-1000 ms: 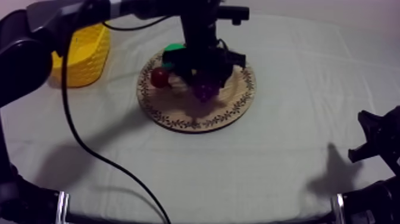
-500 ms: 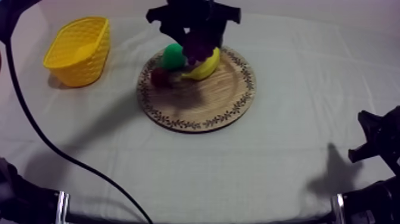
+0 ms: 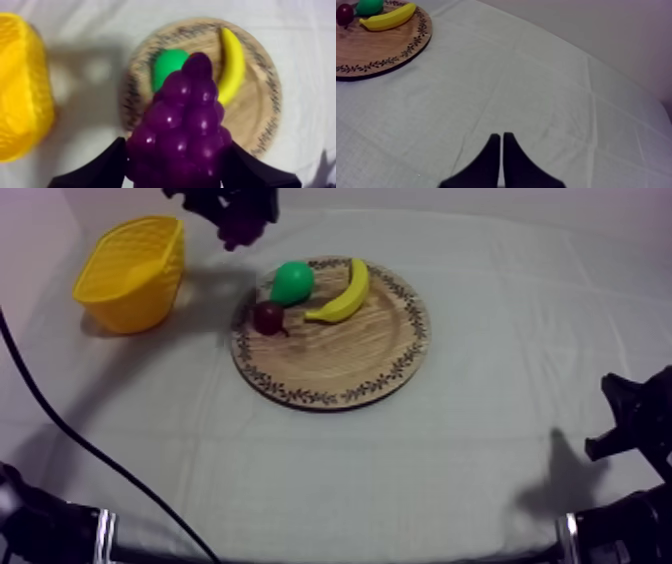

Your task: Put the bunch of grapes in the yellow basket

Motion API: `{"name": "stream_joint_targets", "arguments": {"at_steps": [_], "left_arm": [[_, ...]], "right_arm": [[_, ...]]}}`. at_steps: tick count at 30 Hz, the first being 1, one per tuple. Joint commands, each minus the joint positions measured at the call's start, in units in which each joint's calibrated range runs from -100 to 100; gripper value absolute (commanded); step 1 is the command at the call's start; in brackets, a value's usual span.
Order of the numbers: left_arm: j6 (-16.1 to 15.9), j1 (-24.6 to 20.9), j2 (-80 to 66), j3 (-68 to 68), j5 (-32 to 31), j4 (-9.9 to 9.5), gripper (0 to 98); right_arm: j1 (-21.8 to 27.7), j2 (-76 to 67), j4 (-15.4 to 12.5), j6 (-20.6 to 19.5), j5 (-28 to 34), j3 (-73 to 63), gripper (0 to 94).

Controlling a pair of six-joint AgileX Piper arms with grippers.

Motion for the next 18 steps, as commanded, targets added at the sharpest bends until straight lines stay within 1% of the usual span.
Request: {"name": "stream_joint_targets", "arguments": {"at_steps": [1,13,18], "left_arm": [[-0.9,-3.0,-0.2,0.4,-0.2,-0.2,55.1],[-5.1,-13.6,-0.2,1.3,-1.2,-1.33,55.5],[-6.2,-16.9,0.0,1.3,-1.2,-1.9,55.5]], "right_arm": [[0.0,0.0,0.0,0.0,0.0,0.0,0.3],[0.0,0.0,0.0,0.0,0.0,0.0,0.3],[0.0,0.0,0.0,0.0,0.0,0.0,0.3]]}}
